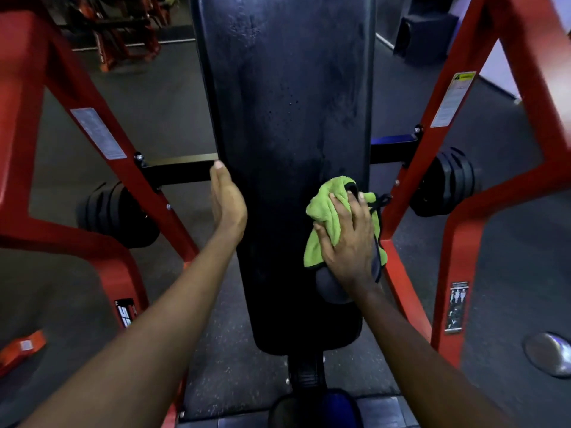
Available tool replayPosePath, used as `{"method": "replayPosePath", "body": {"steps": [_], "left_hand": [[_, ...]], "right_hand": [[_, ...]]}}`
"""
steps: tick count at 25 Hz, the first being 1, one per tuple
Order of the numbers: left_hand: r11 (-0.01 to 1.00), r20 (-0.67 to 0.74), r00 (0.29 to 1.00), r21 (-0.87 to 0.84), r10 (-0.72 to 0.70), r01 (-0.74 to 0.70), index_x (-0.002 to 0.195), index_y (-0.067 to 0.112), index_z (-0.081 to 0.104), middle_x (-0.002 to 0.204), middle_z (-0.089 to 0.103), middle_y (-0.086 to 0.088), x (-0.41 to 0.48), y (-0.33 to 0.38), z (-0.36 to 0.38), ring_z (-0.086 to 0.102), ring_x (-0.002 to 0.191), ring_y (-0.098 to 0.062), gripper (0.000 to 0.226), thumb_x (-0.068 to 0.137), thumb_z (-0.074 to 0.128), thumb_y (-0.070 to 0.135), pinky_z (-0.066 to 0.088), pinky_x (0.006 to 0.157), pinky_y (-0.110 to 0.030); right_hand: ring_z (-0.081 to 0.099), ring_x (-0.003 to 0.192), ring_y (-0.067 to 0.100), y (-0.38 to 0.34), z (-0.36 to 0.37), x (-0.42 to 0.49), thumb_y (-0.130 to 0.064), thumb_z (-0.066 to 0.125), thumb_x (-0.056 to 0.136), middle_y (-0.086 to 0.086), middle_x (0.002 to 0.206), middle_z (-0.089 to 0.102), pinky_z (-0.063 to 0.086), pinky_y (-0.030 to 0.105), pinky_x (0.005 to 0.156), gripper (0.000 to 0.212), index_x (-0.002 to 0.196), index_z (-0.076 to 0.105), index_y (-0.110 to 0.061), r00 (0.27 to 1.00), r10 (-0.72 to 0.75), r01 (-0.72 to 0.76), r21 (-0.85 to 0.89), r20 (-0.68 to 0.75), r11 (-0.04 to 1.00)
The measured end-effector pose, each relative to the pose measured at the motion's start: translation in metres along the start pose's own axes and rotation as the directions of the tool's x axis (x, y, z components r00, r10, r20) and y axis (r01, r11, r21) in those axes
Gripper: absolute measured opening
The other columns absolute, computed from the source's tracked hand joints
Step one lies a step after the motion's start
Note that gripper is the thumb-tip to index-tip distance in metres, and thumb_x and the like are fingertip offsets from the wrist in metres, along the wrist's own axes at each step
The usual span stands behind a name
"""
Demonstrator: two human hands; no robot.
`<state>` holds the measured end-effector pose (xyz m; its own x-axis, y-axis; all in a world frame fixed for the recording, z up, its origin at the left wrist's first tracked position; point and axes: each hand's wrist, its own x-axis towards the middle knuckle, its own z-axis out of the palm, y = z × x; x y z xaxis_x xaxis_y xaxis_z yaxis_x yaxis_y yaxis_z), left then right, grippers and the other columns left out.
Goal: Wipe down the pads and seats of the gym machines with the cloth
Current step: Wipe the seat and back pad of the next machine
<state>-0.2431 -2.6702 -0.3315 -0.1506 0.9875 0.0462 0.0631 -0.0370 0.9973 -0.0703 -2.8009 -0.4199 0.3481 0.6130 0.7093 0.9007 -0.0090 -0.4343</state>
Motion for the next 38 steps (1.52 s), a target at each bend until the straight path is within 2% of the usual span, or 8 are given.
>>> {"method": "replayPosePath", "body": {"steps": [7,13,19,21,24,28,32,38], "left_hand": [[0.974,-0.268,0.956,0.22,0.12,-0.061,0.15,0.015,0.044,0.15,0.05,-0.009,-0.014,0.016,0.025,0.043,0.138,-0.029,0.055,0.11,0.016,0.041,0.03,0.108,-0.031],[0.96,-0.397,0.908,0.279,0.137,-0.023,0.141,0.007,0.053,0.139,0.058,-0.019,-0.01,0.015,0.033,0.048,0.132,-0.037,0.055,0.11,0.019,0.038,0.026,0.105,-0.032],[0.955,-0.448,0.881,0.297,0.153,-0.015,0.13,0.001,0.059,0.125,0.063,-0.027,-0.013,0.017,0.033,0.055,0.117,-0.045,0.053,0.11,0.022,0.033,0.035,0.094,-0.041],[0.954,-0.467,0.87,0.299,0.156,-0.011,0.128,0.0,0.06,0.123,0.064,-0.029,-0.012,0.02,0.035,0.056,0.113,-0.047,0.051,0.11,0.024,0.031,0.037,0.091,-0.043],[0.972,-0.462,0.881,0.236,0.1,0.014,0.13,0.002,0.061,0.122,0.065,-0.028,-0.013,0.022,0.033,0.058,0.112,-0.047,0.05,0.11,0.026,0.032,0.039,0.09,-0.044],[0.975,-0.405,0.911,0.22,0.072,0.021,0.127,0.001,0.063,0.118,0.068,-0.026,-0.014,0.021,0.032,0.065,0.104,-0.045,0.036,0.106,0.043,0.024,0.049,0.079,-0.043],[0.962,-0.414,0.902,0.274,0.12,-0.003,0.13,0.001,0.06,0.122,0.066,-0.025,-0.01,0.021,0.032,0.06,0.111,-0.045,0.052,0.107,0.026,0.033,0.041,0.089,-0.042],[0.962,-0.425,0.896,0.275,0.125,-0.004,0.133,0.004,0.059,0.125,0.065,-0.025,-0.01,0.02,0.03,0.058,0.114,-0.045,0.046,0.109,0.029,0.03,0.039,0.09,-0.042]], "right_hand": [[0.031,0.15,0.03,-0.018,0.001,0.07,-0.037,0.067,0.096,0.009,0.153,0.046,0.018,0.034,0.122,0.054,0.145,0.054,-0.018,0.976,0.133,-0.121,0.08,-0.171,0.989],[0.027,0.152,0.025,0.005,0.001,0.039,-0.039,0.07,0.093,0.002,0.155,0.042,0.041,0.058,0.105,0.059,0.147,0.05,-0.026,0.988,-0.151,0.151,-0.026,0.024,0.988],[0.028,0.151,0.025,-0.034,0.002,0.078,-0.037,0.068,0.092,0.001,0.154,0.046,0.034,0.056,0.112,0.055,0.144,0.055,-0.026,0.999,0.031,-0.03,0.025,-0.037,0.999],[0.027,0.151,0.025,-0.04,0.003,0.078,-0.032,0.072,0.086,0.0,0.154,0.046,0.03,0.054,0.113,0.062,0.145,0.054,-0.026,0.979,-0.193,0.196,-0.036,0.07,0.98],[0.03,0.15,0.021,-0.026,-0.007,0.092,-0.029,0.075,0.079,-0.004,0.155,0.046,0.031,0.046,0.109,0.069,0.145,0.055,-0.03,0.823,-0.517,0.545,-0.071,0.234,0.835],[0.032,0.15,0.021,-0.036,-0.013,0.132,-0.032,0.074,0.086,-0.003,0.156,0.046,0.032,0.05,0.111,0.061,0.144,0.056,-0.03,0.958,-0.275,0.278,-0.031,0.076,0.96],[0.033,0.149,0.023,-0.075,0.005,0.127,-0.042,0.069,0.092,-0.001,0.152,0.049,0.037,0.053,0.109,0.053,0.142,0.058,-0.027,0.996,-0.08,0.08,0.003,-0.048,0.997],[0.034,0.148,0.024,-0.052,-0.004,0.139,-0.032,0.076,0.082,0.001,0.154,0.047,0.032,0.051,0.11,0.067,0.145,0.054,-0.028,0.904,-0.412,0.422,-0.08,0.116,0.903]]}}
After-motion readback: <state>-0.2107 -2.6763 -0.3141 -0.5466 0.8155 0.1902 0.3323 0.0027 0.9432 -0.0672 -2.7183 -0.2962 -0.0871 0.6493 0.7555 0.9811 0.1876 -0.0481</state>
